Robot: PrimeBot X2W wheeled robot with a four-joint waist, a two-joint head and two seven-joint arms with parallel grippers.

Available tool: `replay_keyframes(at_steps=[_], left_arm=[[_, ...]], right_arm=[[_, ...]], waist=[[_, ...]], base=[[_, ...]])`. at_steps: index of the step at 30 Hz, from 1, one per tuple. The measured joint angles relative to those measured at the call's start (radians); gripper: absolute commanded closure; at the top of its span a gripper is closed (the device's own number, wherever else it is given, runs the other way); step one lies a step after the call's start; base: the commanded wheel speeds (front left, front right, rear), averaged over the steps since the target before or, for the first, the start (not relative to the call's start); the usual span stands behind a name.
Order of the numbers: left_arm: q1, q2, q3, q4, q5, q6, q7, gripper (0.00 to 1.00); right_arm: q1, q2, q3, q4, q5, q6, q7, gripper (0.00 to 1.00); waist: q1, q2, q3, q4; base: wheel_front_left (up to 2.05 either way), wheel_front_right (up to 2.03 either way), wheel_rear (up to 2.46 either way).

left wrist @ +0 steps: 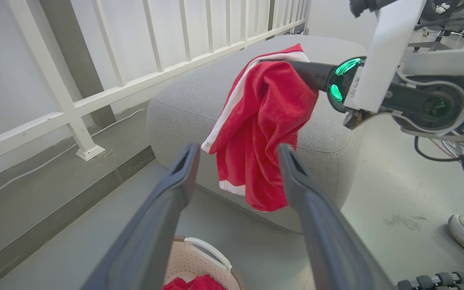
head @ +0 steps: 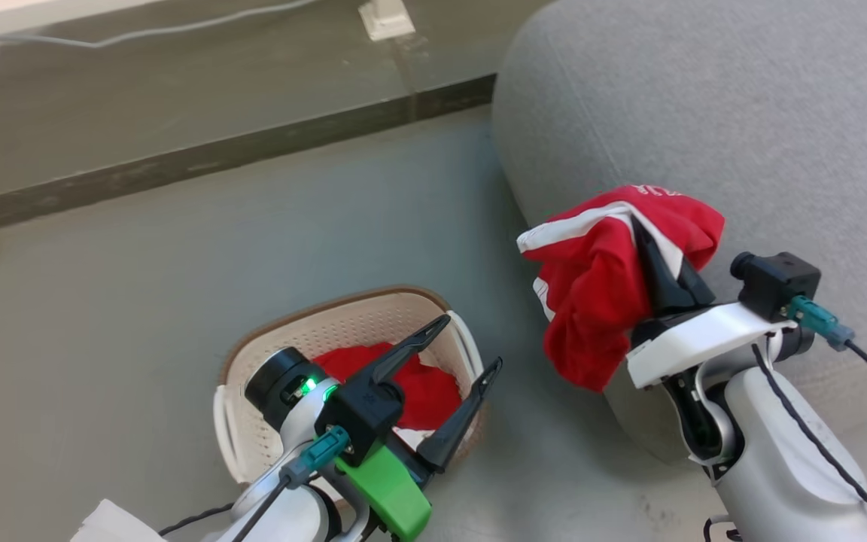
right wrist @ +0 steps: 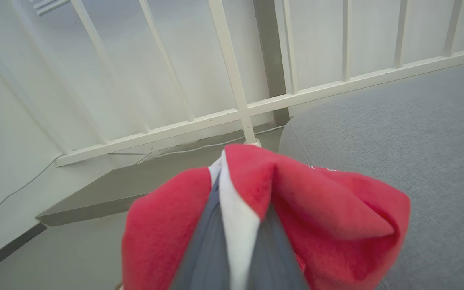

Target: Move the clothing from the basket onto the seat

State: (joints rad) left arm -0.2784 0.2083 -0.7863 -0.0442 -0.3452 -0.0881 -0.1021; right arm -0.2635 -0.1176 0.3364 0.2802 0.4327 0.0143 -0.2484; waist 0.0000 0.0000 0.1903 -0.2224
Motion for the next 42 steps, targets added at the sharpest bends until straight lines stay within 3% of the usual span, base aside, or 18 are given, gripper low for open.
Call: replay_keyframes(at_steps=[8,23,35,42], left_arm=[[-0.011,0.003,0.000,-0.007,0.001,0.000,0.026,0.00],[-0.101,0.024,0.006,-0.044,0.016,-0.001,0.081,0.00],[-0.183,0.023,-0.007,-0.077,0.051,-0.010,0.121,0.00],[-0.213,0.024,-0.014,-0.093,0.057,-0.017,0.139,0.00]], right_arm=[[-0.044,-0.002,-0.059,-0.006,0.007,-0.007,-0.001,1.00],[-0.306,-0.049,-0.236,0.012,0.028,-0.007,-0.002,1.00],[-0.525,-0.153,-0.384,0.124,0.053,-0.017,-0.004,1.00],[-0.573,-0.176,-0.432,0.221,0.061,-0.035,-0.006,1.00]], waist=[[0.0000,0.0000,0.047,-0.051],[0.0000,0.0000,0.178,-0.115],[0.0000,0.0000,0.308,-0.090],[0.0000,0.0000,0.377,-0.060]], base=[[0.00,0.00,0.00],[0.00,0.00,0.00],[0.00,0.00,0.00],[0.00,0.00,0.00]])
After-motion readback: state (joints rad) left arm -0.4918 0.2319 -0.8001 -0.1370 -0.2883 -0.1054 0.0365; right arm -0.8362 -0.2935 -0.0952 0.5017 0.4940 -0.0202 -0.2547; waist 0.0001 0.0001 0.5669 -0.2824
